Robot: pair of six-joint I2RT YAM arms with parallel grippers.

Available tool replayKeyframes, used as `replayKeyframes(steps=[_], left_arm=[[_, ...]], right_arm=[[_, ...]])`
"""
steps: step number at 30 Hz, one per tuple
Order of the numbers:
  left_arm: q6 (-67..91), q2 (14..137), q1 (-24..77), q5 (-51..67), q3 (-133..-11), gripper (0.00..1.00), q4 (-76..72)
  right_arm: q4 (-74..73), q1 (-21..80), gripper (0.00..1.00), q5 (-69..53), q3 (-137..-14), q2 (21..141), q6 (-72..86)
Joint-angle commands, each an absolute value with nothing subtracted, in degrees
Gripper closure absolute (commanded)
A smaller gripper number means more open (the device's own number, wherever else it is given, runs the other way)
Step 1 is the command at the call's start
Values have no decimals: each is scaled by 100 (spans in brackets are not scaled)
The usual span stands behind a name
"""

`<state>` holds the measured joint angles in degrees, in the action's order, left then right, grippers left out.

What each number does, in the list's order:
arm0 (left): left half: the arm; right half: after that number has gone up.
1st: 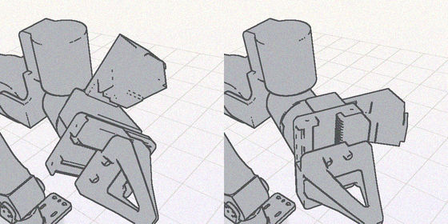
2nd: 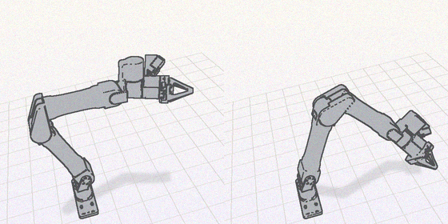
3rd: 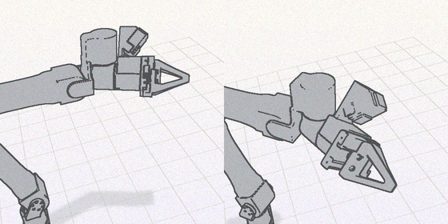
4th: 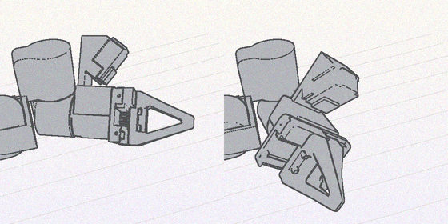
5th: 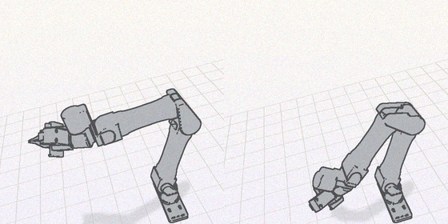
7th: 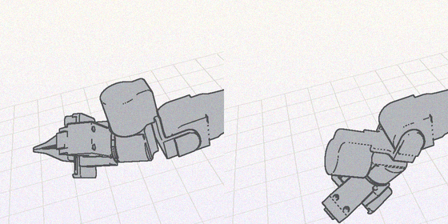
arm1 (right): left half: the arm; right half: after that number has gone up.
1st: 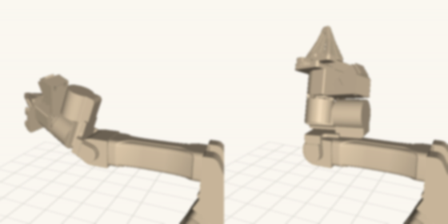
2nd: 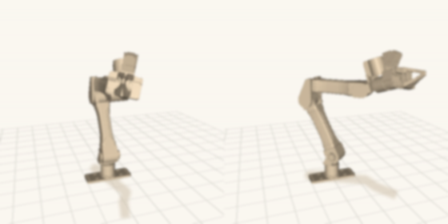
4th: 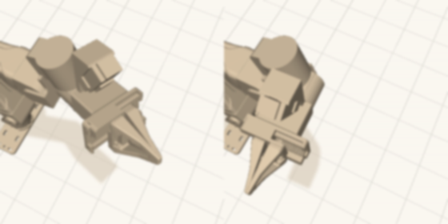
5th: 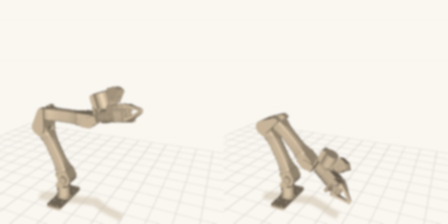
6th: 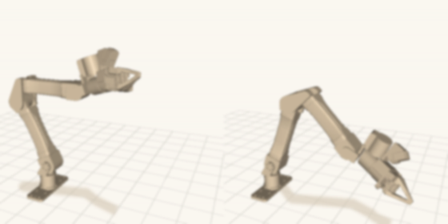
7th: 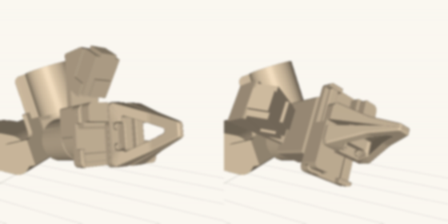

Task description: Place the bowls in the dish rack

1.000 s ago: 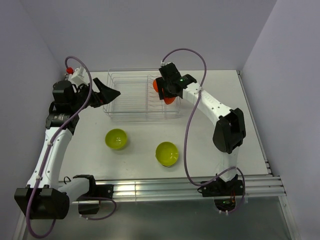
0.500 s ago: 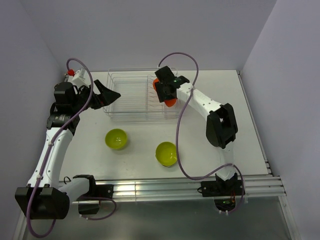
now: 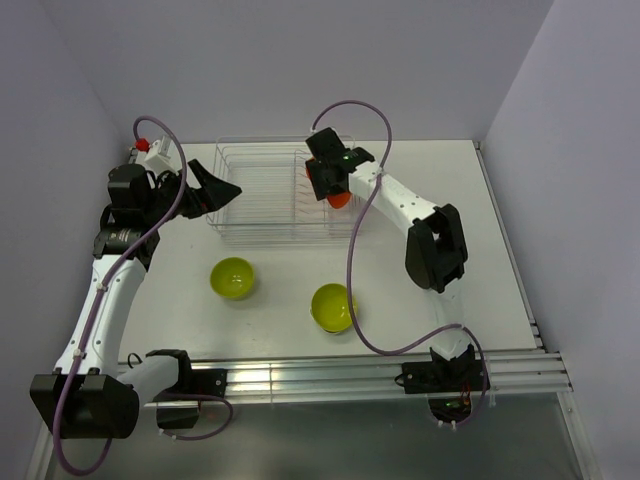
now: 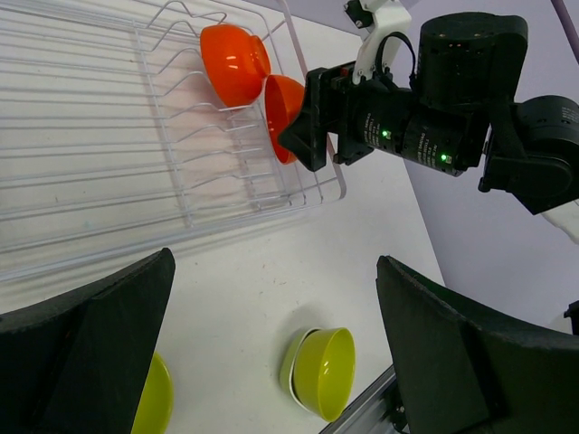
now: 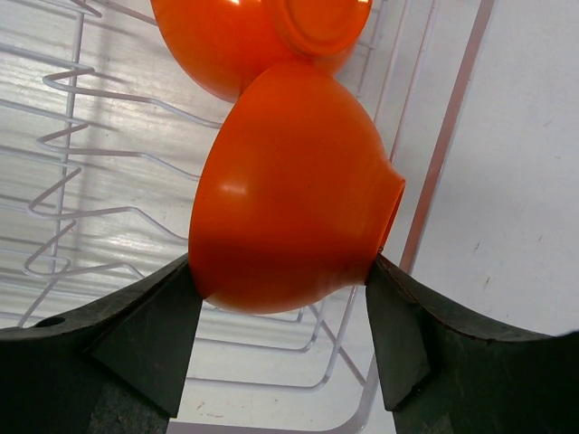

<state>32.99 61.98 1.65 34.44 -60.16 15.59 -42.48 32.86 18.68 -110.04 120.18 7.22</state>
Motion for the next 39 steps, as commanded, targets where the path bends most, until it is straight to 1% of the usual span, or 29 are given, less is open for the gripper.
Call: replayKeyframes(steps=[1,9,11,12,14,15,16,18,19,20,22,23,24,25,26,28,39], left_arm=[[3190,6187,132,3559,-6047,1,1231],[3226,6223,132,3586,-6064,0,1169],[3226,6223,132,3586,-6073,0,1178],[3217,6231,132,3577,-6073,0,1178],[3208,6231,132,3568,-6073,0,1169],[3208,6240,132,3577,-6082,1,1160],[3217,6240,132,3577,-6073,1,1151],[3234,6249,132,3595,-6047,1,1116],[3243,6249,132,3595,-6047,0,1116],[3243,6249,132,3595,-6056,0,1116],[3243,6267,132,3612,-6064,1,1108],[3252,6275,132,3604,-6064,0,1107],[3252,6284,132,3604,-6064,1,1107],[3252,6293,132,3621,-6056,1,1099],[3252,6302,132,3638,-6073,0,1107],[3243,6319,132,3691,-6091,1,1125],[3270,6284,132,3761,-6029,1,1090]], right_arm=[[-4307,3287,91,2030,-11285,12102,659],[-4351,3278,89,2057,-11303,12217,633],[-4403,3287,84,2013,-11320,12243,633],[-4421,3287,80,1960,-11338,12261,633],[-4447,3287,64,1908,-11329,12261,633],[-4447,3287,60,1890,-11320,12252,650],[-4439,3287,52,1846,-11303,12243,659],[-4430,3287,48,1828,-11294,12234,650],[-4456,3287,43,1828,-11303,12252,659],[-4473,3287,43,1819,-11311,12252,659],[-4474,3287,34,1793,-11312,12252,650],[-4482,3287,32,1758,-11312,12252,650],[-4491,3287,26,1740,-11312,12243,659],[-4491,3287,16,1732,-11303,12234,668],[-4465,3296,12,1688,-11268,12217,668],[-4395,3287,6,1679,-11206,12147,668],[-4456,3287,2,1389,-11223,11892,747]])
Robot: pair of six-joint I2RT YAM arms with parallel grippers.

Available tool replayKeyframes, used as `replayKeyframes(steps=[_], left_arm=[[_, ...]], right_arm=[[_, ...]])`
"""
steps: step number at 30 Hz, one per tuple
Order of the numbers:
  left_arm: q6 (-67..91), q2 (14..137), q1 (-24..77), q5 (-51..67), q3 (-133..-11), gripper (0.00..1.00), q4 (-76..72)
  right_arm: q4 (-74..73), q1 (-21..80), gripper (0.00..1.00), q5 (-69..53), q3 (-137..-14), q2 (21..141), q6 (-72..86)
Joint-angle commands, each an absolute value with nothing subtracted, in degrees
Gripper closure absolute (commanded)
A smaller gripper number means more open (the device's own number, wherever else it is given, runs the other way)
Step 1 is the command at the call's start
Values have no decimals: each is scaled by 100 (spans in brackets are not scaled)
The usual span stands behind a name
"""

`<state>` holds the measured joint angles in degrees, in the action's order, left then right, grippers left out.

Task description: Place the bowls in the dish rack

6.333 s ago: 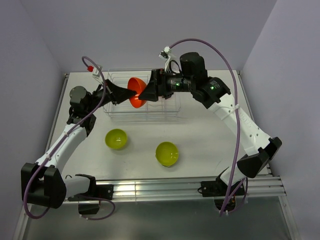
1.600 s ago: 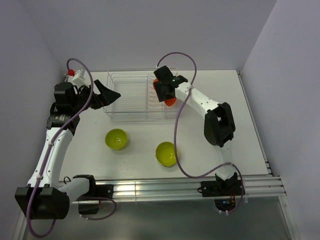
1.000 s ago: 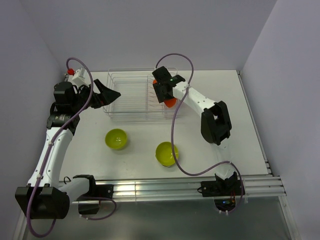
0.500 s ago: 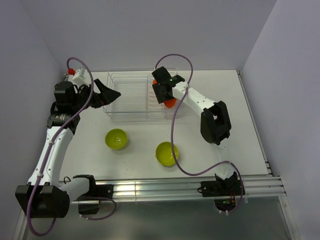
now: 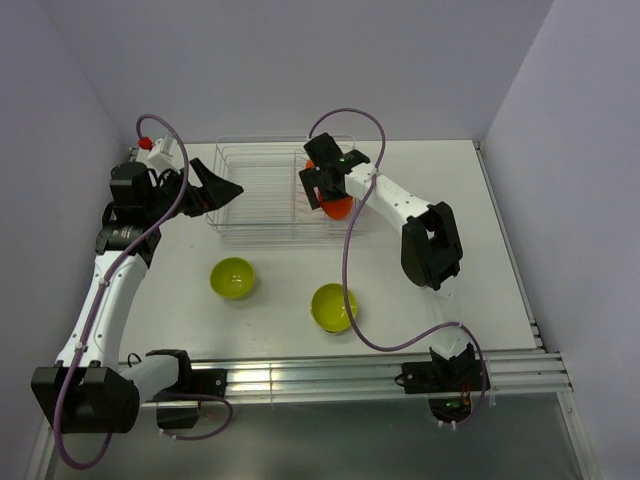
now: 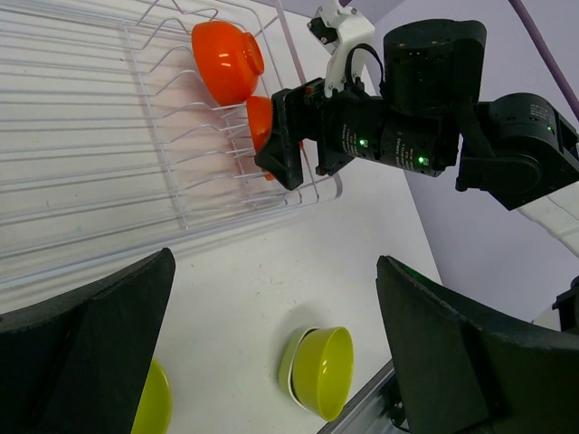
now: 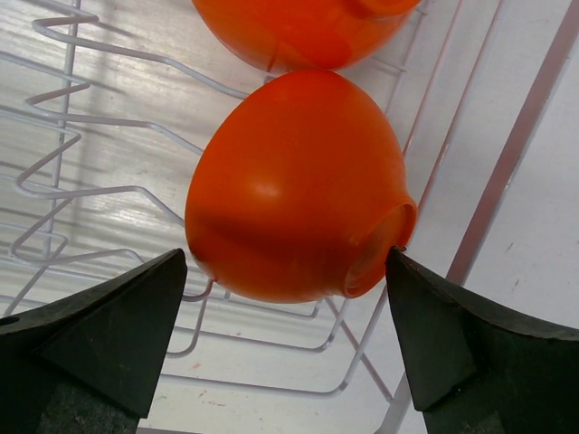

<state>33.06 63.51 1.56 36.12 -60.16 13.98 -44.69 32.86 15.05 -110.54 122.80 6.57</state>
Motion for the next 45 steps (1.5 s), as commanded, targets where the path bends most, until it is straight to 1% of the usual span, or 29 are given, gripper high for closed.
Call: replayKeyframes(steps=[1,5,10,13,16,19,21,22,24,25,31,34,35,37,41,45], left_arm=[[3270,6284,132,3762,-6038,0,1090],[3208,6275,132,3797,-6082,0,1168],[3024,6346,97,4007,-6214,0,1476],[2875,6319,44,4192,-6240,0,1590],[2594,6205,35,4280,-6223,1,1670],[2172,6135,18,4280,-6231,0,2038],[1821,6056,18,4350,-6205,0,2328],[1715,6003,18,4394,-6179,0,2407],[1390,5863,18,4587,-6056,1,2600],[1119,5819,-148,4666,-6021,1,2671],[186,5765,-158,5343,-5871,1,3303],[-446,5915,-167,5641,-5862,1,3646],[-544,6002,-158,5669,-5854,2,3743],[-702,6090,-158,5651,-5845,3,3832],[-826,6048,-158,5774,-5766,4,3859],[-589,5652,-167,5661,-5573,4,3508]], right_arm=[[-4482,3296,2,1310,-11250,11866,756],[-4386,3296,2,1029,-11215,11620,747],[-4052,3278,0,757,-11127,10961,651],[-3973,3199,0,379,-11083,10522,615],[-3850,3059,0,-375,-10803,10003,466],[-3832,2779,0,-1605,-10337,9467,238],[-3928,2629,0,-2046,-10003,9143,62],[-4129,2489,0,-2587,-9898,9045,-156],[-4411,2373,0,-2899,-9599,8790,-542],[-4778,2338,0,-3257,-9424,8711,-745],[-5387,2303,3,-3332,-8386,7955,-1757],[-5397,2312,7,-3173,-7762,7779,-2117],[-5405,2312,15,-3147,-7517,7770,-2362],[-5344,2338,20,-3120,-7270,7831,-2504],[-5230,2504,29,-3225,-7181,8208,-2672],[-4958,2847,35,-3340,-7005,8411,-2584]])
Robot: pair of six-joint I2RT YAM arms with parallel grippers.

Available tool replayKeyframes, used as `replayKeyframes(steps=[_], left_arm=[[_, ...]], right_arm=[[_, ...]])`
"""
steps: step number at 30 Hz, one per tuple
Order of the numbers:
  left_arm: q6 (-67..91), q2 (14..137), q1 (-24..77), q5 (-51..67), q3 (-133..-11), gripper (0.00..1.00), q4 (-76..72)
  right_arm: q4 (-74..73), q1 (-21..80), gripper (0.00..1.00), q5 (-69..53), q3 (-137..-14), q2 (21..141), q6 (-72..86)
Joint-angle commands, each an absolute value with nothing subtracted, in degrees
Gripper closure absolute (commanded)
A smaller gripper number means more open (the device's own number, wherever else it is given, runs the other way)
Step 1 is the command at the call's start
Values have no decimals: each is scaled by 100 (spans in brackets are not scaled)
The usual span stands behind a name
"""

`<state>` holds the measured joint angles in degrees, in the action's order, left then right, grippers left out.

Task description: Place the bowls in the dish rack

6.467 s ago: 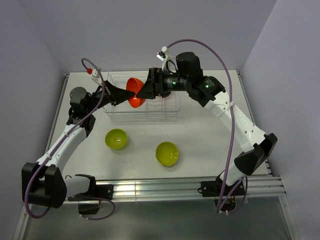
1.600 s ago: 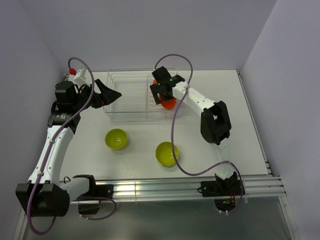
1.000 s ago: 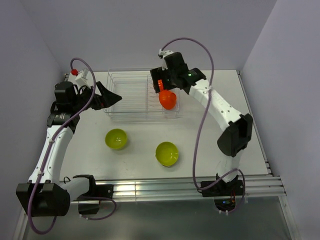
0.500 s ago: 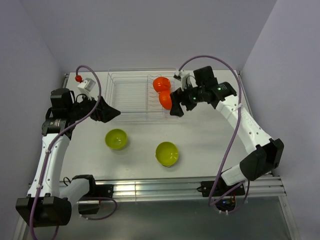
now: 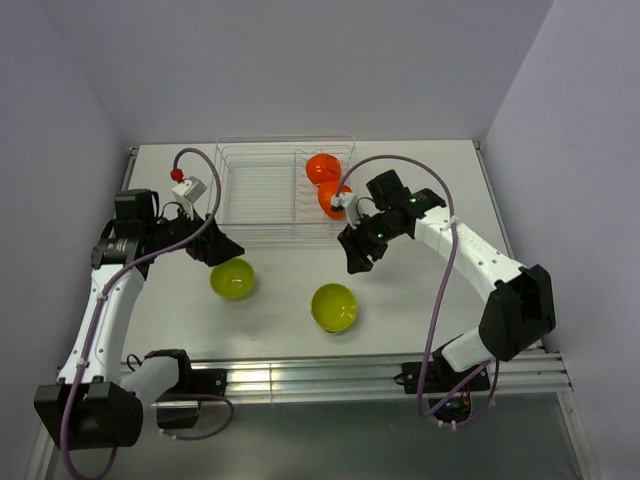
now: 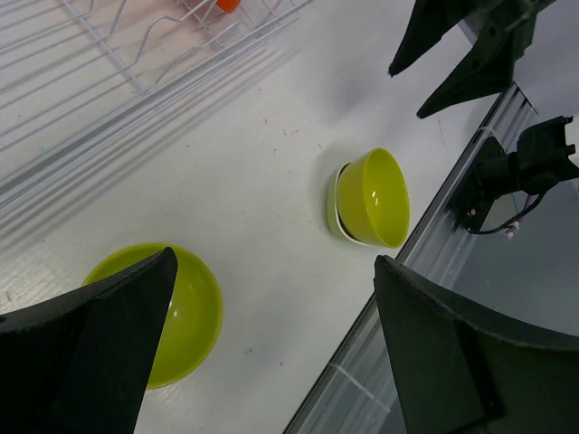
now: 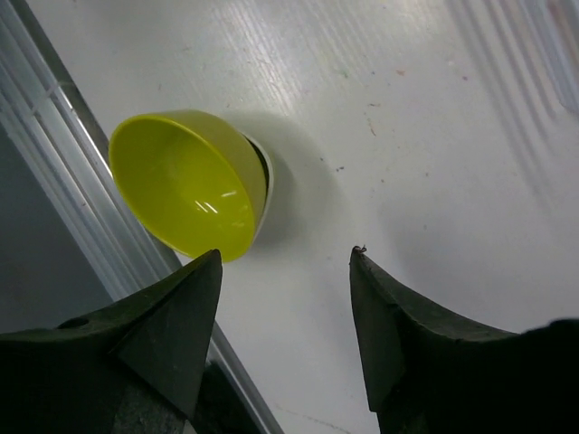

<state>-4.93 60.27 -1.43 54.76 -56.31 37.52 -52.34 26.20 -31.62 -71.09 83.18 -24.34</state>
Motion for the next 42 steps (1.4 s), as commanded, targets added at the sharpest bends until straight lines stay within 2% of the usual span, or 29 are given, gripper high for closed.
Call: replayKeyframes(steps=[1,5,12,19,22,24,28,30,34,35,37,42], left_arm=[[-415,5582,-158,5582,-5503,4,3437],[-553,5476,-158,5458,-5590,4,3691],[-378,5335,-158,5757,-5555,5,3648],[-396,5388,-158,5757,-5590,5,3674],[-396,5353,-167,5809,-5564,5,3683],[-396,5335,-158,5783,-5555,5,3674],[-378,5326,-158,5766,-5528,5,3639],[-352,5326,-158,5774,-5502,5,3621],[-308,5387,-158,5783,-5502,6,3560],[-290,5396,-158,5766,-5502,6,3542],[-281,5405,-158,5774,-5528,7,3542],[-194,5414,-158,5748,-5546,7,3446]], right_arm=[[-4835,2943,37,-3209,-6892,8437,-2558],[-4492,3532,41,-2883,-6636,8552,-2409],[-4131,3989,44,-2268,-6486,8754,-2487],[-3920,4122,46,-2092,-6512,9043,-2487],[-3911,4157,49,-2074,-6556,9131,-2531],[-3894,4175,54,-2039,-6557,9141,-2540],[-3885,4201,57,-2039,-6522,9132,-2593],[-3867,4219,63,-2057,-6487,9106,-2602],[-3972,4210,85,-2109,-6530,9070,-2637],[-3981,4219,95,-2135,-6530,9062,-2637],[-4016,4219,99,-2179,-6539,8983,-2654],[-4192,4219,100,-2469,-6671,8825,-2663]])
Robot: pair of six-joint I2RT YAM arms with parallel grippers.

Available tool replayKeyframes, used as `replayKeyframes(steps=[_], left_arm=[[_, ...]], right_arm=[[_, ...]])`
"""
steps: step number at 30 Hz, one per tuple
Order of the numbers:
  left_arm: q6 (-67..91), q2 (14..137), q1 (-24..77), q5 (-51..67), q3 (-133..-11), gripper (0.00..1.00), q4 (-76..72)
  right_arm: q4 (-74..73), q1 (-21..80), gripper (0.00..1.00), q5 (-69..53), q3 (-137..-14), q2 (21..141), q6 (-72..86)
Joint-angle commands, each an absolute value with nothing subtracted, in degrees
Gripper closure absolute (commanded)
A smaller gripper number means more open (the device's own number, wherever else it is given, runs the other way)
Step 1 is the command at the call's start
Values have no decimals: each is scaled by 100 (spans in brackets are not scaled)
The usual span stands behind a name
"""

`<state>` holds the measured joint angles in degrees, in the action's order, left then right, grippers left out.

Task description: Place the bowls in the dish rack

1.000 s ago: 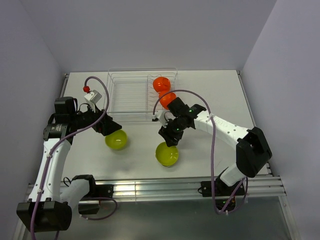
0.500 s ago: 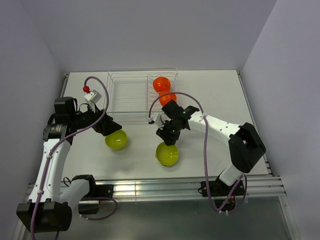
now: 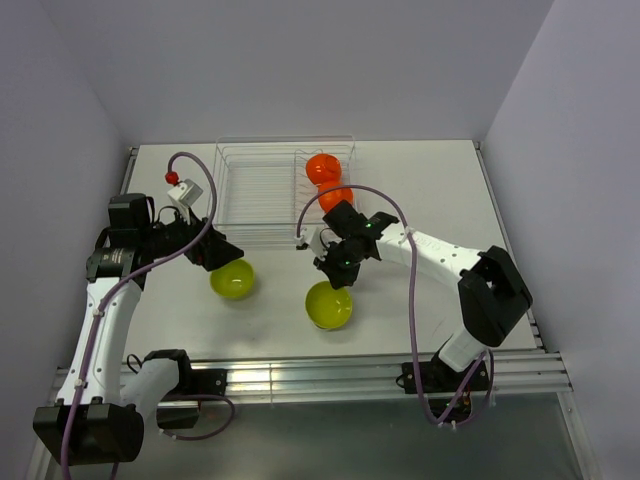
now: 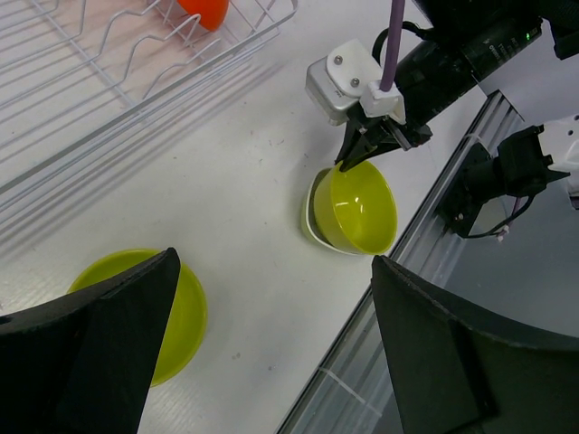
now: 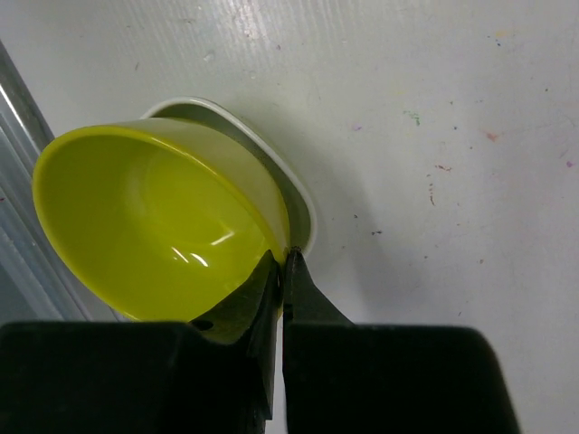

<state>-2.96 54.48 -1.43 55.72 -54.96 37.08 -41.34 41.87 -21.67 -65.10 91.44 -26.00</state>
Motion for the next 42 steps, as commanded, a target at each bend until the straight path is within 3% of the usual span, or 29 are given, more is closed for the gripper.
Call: replayKeyframes(steps=[1,11,14,19,28,37,42], left_arm=[[-176,5414,-158,5748,-5563,7,3437],[553,5475,-158,5344,-5704,9,3235],[1000,5423,-158,5336,-5783,2,2981],[2231,5256,-158,5168,-5889,1,2322],[4235,5642,-44,5265,-6003,1,1161],[4886,6126,1300,4527,-6240,1,826],[5493,6205,1423,4702,-6012,1,98]], right_arm=[[-4201,4219,100,-2522,-6714,8763,-2646],[-4395,4079,100,-3557,-7320,8649,-2251],[-4324,3886,100,-4049,-7698,8622,-1934],[-3614,3411,100,-4552,-8261,8587,-846],[-1768,2373,100,-5809,-8165,8578,1221],[-1327,2373,100,-5950,-8165,8657,1643],[-1266,2373,100,-5906,-8121,8613,1688]])
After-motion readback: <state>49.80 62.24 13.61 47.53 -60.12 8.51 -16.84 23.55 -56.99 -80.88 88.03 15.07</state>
